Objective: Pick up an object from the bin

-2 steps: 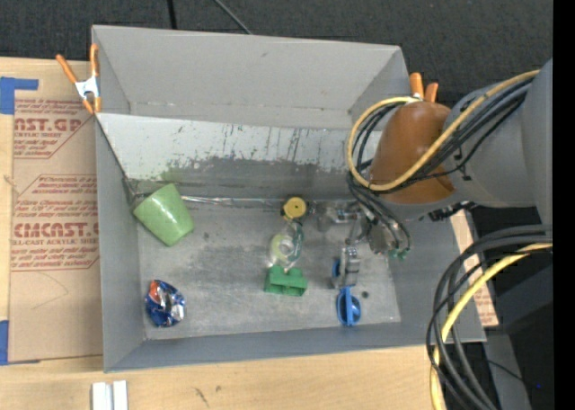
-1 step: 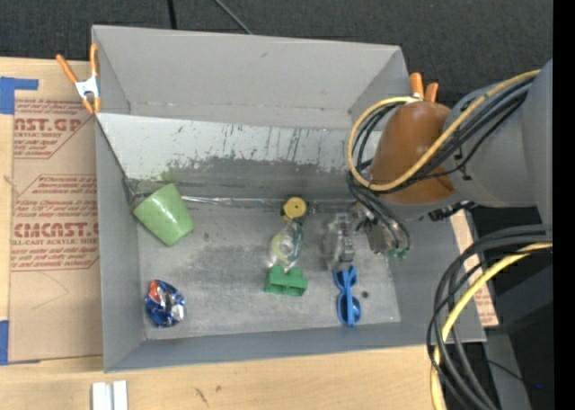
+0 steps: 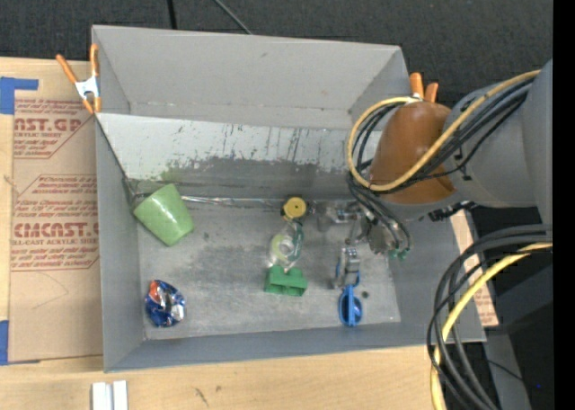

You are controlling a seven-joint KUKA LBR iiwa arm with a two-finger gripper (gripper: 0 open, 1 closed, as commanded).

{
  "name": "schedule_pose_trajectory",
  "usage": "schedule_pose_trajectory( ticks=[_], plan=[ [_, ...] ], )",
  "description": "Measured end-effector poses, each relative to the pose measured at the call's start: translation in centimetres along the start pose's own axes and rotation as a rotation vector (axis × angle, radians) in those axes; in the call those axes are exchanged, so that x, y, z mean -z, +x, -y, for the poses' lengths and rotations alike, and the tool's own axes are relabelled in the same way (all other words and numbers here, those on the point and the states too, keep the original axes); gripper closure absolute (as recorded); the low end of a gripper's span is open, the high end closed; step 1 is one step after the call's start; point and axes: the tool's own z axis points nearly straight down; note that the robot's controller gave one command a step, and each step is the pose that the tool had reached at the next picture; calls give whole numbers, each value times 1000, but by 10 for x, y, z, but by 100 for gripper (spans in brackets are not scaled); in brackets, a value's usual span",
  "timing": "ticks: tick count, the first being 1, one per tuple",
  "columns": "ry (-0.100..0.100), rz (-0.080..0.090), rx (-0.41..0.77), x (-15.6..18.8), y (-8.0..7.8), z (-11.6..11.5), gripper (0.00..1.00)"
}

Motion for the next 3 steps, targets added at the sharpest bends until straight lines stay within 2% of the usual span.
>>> schedule_pose_trajectory(
  ticks=[1, 2, 3],
  plan=[
    [-5, -4, 57, 0, 39, -79, 0],
    [-2, -1, 50, 0, 37, -75, 100],
    [-3, 5, -4, 100, 59, -93, 100]
  ],
)
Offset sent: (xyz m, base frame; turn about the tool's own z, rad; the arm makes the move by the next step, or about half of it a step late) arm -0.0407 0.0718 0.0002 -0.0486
